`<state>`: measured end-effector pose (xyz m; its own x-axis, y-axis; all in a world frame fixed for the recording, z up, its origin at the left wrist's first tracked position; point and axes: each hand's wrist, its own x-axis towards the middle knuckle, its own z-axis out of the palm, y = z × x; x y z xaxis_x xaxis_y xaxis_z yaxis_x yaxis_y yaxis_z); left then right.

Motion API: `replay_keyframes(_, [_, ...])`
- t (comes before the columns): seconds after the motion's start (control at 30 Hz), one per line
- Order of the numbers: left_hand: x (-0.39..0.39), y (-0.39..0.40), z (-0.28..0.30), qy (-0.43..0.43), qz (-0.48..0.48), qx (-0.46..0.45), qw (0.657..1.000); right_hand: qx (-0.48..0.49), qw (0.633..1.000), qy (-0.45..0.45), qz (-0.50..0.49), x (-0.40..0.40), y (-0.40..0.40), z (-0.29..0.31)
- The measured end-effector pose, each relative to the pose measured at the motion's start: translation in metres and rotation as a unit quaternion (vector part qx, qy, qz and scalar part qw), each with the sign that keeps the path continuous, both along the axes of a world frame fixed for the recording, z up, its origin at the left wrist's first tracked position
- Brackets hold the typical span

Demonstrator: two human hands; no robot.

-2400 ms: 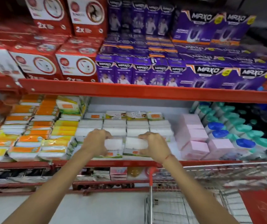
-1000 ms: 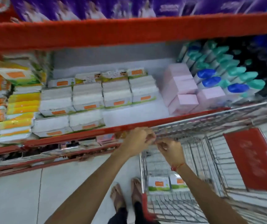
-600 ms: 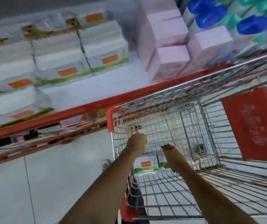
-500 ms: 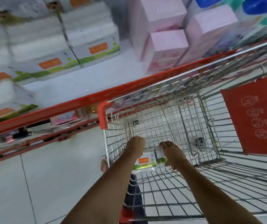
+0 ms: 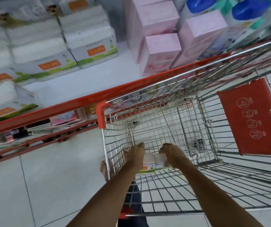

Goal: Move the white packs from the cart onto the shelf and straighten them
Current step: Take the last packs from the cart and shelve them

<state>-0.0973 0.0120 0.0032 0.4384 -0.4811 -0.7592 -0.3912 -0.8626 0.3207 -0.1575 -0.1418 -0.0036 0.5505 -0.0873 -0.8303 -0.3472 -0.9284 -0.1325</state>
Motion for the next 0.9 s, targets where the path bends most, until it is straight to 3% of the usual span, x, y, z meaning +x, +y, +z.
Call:
replay_keyframes(0.27, [0.045,0.046,0.126,-0.068,0.049,-0.148,0.985,-0.048,0.994,-0.095,-0.005,0.031,0.015,0.128])
replay_keyframes(0.47, [0.086,0.086,0.212,-0.136,0.117,-0.210,0.961,-0.107,0.977,-0.184,-0.012,0.076,0.039,0.220])
replay_keyframes(0.7, [0.135,0.130,0.262,-0.252,0.154,-0.195,0.935,-0.052,0.940,-0.333,0.051,0.148,0.081,0.286])
replay_keyframes(0.9, [0.171,0.148,0.260,-0.300,0.203,-0.164,0.917,-0.029,0.922,-0.382,0.059,0.199,0.115,0.282])
